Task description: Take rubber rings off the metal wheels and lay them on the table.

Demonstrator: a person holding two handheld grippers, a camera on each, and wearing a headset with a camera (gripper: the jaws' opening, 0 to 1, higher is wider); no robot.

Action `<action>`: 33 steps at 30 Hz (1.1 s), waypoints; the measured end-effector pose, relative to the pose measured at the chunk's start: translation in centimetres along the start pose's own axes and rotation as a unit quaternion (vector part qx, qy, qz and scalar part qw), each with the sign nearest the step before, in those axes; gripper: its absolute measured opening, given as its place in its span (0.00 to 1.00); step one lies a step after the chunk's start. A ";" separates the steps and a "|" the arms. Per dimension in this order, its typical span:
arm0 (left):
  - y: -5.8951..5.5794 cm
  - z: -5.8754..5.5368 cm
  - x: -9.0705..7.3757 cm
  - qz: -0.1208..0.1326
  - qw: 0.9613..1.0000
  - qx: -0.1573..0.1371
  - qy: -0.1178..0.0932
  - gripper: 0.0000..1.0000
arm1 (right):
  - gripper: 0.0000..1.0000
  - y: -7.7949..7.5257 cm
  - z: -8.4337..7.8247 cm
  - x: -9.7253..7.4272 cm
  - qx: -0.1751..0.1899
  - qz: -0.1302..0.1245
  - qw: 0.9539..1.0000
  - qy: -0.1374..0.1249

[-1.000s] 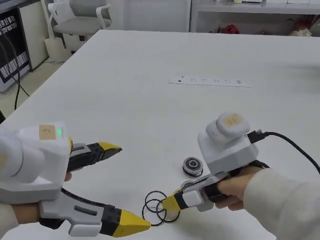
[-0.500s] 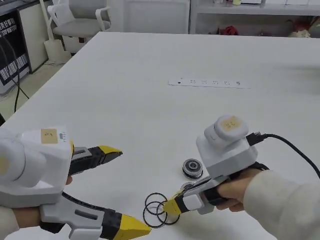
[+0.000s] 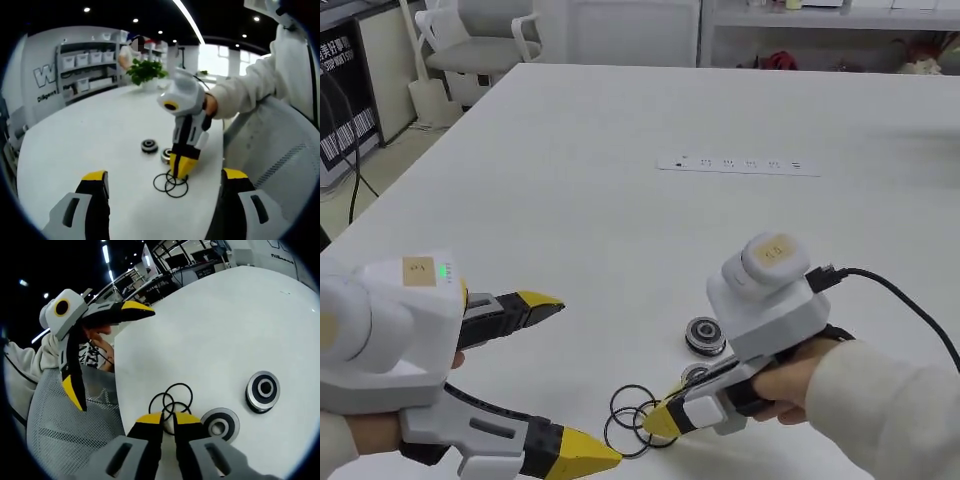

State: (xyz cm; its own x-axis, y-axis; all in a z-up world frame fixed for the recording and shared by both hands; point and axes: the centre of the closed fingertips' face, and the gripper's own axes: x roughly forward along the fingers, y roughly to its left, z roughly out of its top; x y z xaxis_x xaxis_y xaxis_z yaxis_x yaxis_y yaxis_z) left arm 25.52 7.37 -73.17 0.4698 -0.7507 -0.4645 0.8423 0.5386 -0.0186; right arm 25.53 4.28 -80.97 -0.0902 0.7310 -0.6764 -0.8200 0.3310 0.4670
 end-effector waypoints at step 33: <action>0.2 0.0 -0.1 0.003 1.000 -0.002 0.001 0.94 | 0.21 -3.3 5.9 -6.8 -0.007 -0.046 0.986 -0.162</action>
State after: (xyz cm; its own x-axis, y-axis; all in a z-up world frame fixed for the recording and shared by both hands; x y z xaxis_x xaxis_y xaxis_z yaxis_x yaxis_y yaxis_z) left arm 25.65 7.54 -73.17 0.4743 -0.7468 -0.4661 0.8385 0.5446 -0.0193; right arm 32.22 1.69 -74.56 0.1682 0.8517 -0.4963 -0.8247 0.3973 0.4025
